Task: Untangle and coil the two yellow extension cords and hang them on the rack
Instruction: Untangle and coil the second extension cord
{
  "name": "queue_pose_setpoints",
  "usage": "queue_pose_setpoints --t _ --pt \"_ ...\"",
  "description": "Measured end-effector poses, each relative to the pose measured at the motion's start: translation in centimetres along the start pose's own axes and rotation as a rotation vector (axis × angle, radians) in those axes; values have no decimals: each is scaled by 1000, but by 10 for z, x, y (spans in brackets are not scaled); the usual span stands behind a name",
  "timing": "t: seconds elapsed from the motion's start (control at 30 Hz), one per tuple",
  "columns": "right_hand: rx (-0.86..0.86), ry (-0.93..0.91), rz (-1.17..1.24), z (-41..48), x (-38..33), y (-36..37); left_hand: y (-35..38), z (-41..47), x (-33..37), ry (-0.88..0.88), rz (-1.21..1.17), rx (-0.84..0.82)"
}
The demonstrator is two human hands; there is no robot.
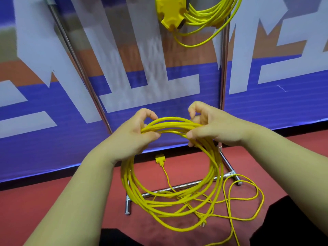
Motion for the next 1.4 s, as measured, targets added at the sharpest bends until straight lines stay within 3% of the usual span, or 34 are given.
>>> queue_pose_setpoints --t 0.2,0.37,0.53,0.73,0.83,0.93,1.07,1.2,1.3,1.4 --pt "-103 60 152 1 3 26 6 -1 2 -10 -55 -112" --pt "273 -9 114 -1 4 -20 -6 -7 -28 -107 -174 -245" --pt "450 14 118 -11 19 -56 -22 0 -47 -124 -250 -71" --pt "308 81 36 -10 33 -50 -40 5 -60 -115 -289 173" --pt "335 92 -3 -14 34 -59 -29 -2 -65 -205 -285 -64" --pt "492 80 6 -19 37 -71 -5 -5 -62 -199 -242 -284" --pt "698 55 95 -26 39 -87 -1 -11 -56 -135 -474 -422" --pt "641 72 137 -26 42 -90 -16 -7 -48 -59 -746 -119" --pt "382 124 217 -23 46 -76 -18 2 -43 -29 -922 189" --pt "128 172 408 -25 48 -56 -20 9 -38 -30 -983 322"
Point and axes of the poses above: each hand's wrist, its own z-axis towards the middle knuckle, its own y-axis out of the palm, x = y × z, the point moved 3 cm from there along z, towards the middle knuckle, and after that the axes turned 5 degrees about -y, right-handed, at the moved point
